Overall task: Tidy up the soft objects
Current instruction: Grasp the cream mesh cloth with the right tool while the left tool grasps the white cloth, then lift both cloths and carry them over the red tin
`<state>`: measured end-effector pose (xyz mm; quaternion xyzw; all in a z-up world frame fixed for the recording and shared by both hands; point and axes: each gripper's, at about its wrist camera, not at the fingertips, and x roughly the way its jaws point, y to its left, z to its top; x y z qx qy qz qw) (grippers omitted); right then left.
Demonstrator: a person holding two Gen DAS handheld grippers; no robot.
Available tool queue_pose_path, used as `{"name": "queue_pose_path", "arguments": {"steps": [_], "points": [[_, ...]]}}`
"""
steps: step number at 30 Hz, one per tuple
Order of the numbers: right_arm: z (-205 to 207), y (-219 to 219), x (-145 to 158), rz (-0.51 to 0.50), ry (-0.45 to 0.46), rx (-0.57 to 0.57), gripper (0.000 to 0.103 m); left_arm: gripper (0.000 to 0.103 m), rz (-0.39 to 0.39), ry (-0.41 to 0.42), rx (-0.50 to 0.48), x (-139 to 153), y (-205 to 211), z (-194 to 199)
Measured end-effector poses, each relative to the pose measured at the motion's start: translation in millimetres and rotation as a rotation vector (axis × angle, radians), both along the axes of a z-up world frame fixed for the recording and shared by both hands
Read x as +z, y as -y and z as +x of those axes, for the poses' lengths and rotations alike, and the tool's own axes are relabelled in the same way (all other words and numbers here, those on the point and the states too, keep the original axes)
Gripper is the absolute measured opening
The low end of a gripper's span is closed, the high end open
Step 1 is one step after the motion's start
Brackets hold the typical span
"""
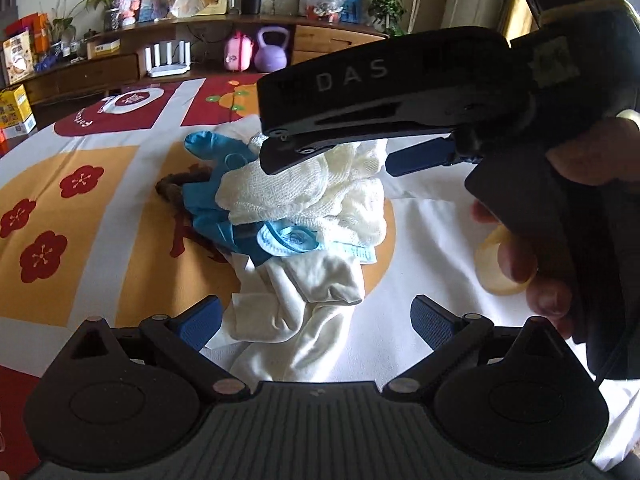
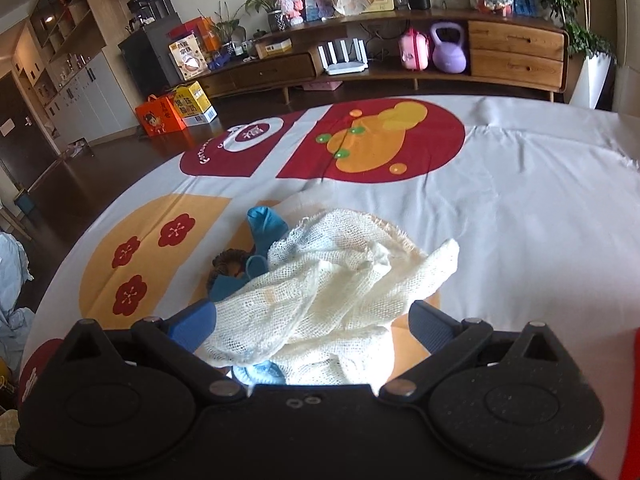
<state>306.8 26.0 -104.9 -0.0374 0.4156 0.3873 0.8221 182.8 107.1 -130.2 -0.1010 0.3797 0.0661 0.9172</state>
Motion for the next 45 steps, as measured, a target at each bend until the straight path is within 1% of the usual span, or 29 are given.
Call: {"name": "queue_pose_path", "arguments": {"steps": [2, 4, 5, 6, 7, 8, 9, 10, 12, 13, 15, 16, 18, 19, 20, 21, 22, 24, 26, 29, 33, 38, 45], "points": [[0.8, -2.1, -3.1, -0.011, 0.001, -0.002, 0.102, 0.100, 0.004, -0.003, 0.005, -3.2, -0.1, 2.0], [1.8, -3.9, -5.8, -0.016, -0.008, 0.008, 0.096, 0.100, -0.003, -0.006, 0.012, -6.8, -1.9, 2.6], [2.1, -4.9, -6.9, -0.018, -0.019, 0.021, 0.088, 0.097, -0.013, -0.006, 0.014, -8.4, -3.4, 2.4], [1.7, -5.9, -7.6, -0.020, -0.024, 0.029, 0.084, 0.093, -0.018, -0.005, 0.020, -9.4, -4.4, 2.2], [0.9, -6.7, -7.7, -0.021, -0.024, 0.035, 0.083, 0.091, -0.016, -0.006, 0.025, -10.6, -4.9, 2.5], [0.0, -7.0, -8.2, -0.022, -0.022, 0.038, 0.082, 0.087, -0.005, -0.001, 0.027, -10.2, -4.3, 2.5], [-0.7, -7.6, -8.8, -0.026, -0.018, 0.037, 0.079, 0.082, 0.000, 0.004, 0.027, -9.8, -4.1, 2.6], [-1.2, -8.2, -9.2, -0.029, -0.017, 0.035, 0.076, 0.079, 0.003, 0.007, 0.026, -9.5, -3.6, 2.6], [-1.4, -7.1, -10.8, -0.032, -0.021, 0.026, 0.067, 0.069, 0.012, 0.012, 0.026, -8.3, -2.7, 2.8], [-1.1, -6.8, -10.9, -0.032, -0.023, 0.019, 0.065, 0.068, 0.017, 0.013, 0.027, -7.9, -2.4, 3.0], [-1.4, -5.5, -11.2, -0.032, -0.021, 0.012, 0.056, 0.057, 0.014, 0.016, 0.025, -7.6, -3.2, 3.1], [-1.0, -4.9, -11.3, -0.035, -0.018, 0.007, 0.054, 0.055, 0.016, 0.016, 0.026, -7.7, -3.0, 3.4], [-1.2, -2.5, -11.4, -0.034, -0.015, -0.001, 0.043, 0.048, 0.025, 0.014, 0.028, -8.4, -4.4, 4.9], [-1.1, -1.2, -11.1, -0.030, -0.017, -0.003, 0.040, 0.046, 0.022, 0.015, 0.029, -8.1, -4.7, 4.7], [-0.9, -0.2, -11.0, -0.031, -0.017, -0.006, 0.035, 0.041, 0.018, 0.015, 0.031, -7.8, -5.3, 4.5], [-1.0, 0.2, -10.4, -0.034, -0.013, -0.009, 0.029, 0.038, 0.019, 0.014, 0.033, -7.5, -5.5, 4.6], [-1.5, 0.7, -10.3, -0.037, -0.008, -0.011, 0.026, 0.038, 0.020, 0.011, 0.034, -7.0, -5.5, 4.6], [-2.5, 1.7, -9.6, -0.040, 0.003, -0.015, 0.012, 0.032, 0.023, 0.007, 0.037, -6.3, -5.7, 4.6], [-2.8, 3.6, -7.7, -0.029, 0.004, -0.015, 0.006, 0.029, 0.022, 0.005, 0.039, -5.5, -5.9, 4.2], [-6.7, 6.8, -4.0, -0.026, 0.030, -0.019, 0.004, 0.021, 0.026, 0.005, 0.038, -4.2, -5.4, 2.7], [-11.4, 15.8, 5.7, 0.005, 0.050, -0.033, 0.004, 0.017, 0.022, 0.006, 0.037, -0.9, -6.0, 0.5], [-18.9, 35.7, 24.3, 0.038, 0.081, -0.053, 0.003, 0.016, 0.020, 0.012, 0.037, 6.9, -5.4, -7.2], [-27.6, 78.6, 52.0, 0.083, 0.114, -0.107, 0.003, 0.015, 0.014, 0.033, 0.038, 23.2, -4.7, -22.5]]}}
